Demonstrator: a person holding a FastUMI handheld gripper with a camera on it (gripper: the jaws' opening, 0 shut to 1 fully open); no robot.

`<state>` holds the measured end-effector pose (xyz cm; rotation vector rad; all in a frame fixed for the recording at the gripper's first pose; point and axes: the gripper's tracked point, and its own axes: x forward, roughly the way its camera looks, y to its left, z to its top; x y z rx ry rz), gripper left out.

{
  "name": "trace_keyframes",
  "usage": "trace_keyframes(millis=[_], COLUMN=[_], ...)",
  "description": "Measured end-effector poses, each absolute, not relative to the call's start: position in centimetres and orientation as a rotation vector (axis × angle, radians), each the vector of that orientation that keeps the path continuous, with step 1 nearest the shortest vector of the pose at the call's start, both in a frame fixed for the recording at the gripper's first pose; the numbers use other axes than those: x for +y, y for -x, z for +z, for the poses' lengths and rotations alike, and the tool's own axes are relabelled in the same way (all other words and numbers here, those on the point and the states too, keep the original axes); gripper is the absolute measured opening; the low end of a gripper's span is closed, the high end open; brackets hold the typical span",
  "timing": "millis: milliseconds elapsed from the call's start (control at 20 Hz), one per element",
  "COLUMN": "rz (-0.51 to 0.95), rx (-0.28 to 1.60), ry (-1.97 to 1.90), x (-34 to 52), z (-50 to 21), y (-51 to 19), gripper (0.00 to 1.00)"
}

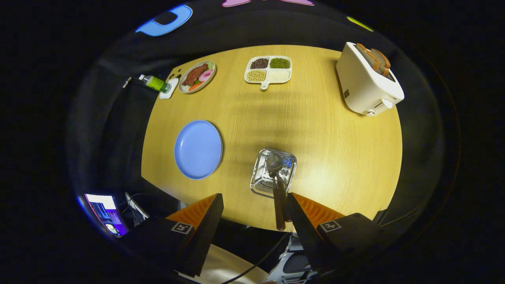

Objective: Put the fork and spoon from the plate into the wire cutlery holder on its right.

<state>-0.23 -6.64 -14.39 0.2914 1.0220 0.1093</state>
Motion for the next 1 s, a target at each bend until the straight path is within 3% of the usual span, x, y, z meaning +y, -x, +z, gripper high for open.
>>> trace_keyframes(millis=[250,500,1000], rz=[0.074,0.004,-0.062], rx=[0.795,0.397,-0.153], ry=[-0.324,-0.333,-0.099], x=[-5.9,-8.2,-13.0], z=[-8.7,-0.4,15.5], y=[0.3,-1.1,4.4], gripper=[1.0,0.99,0.99])
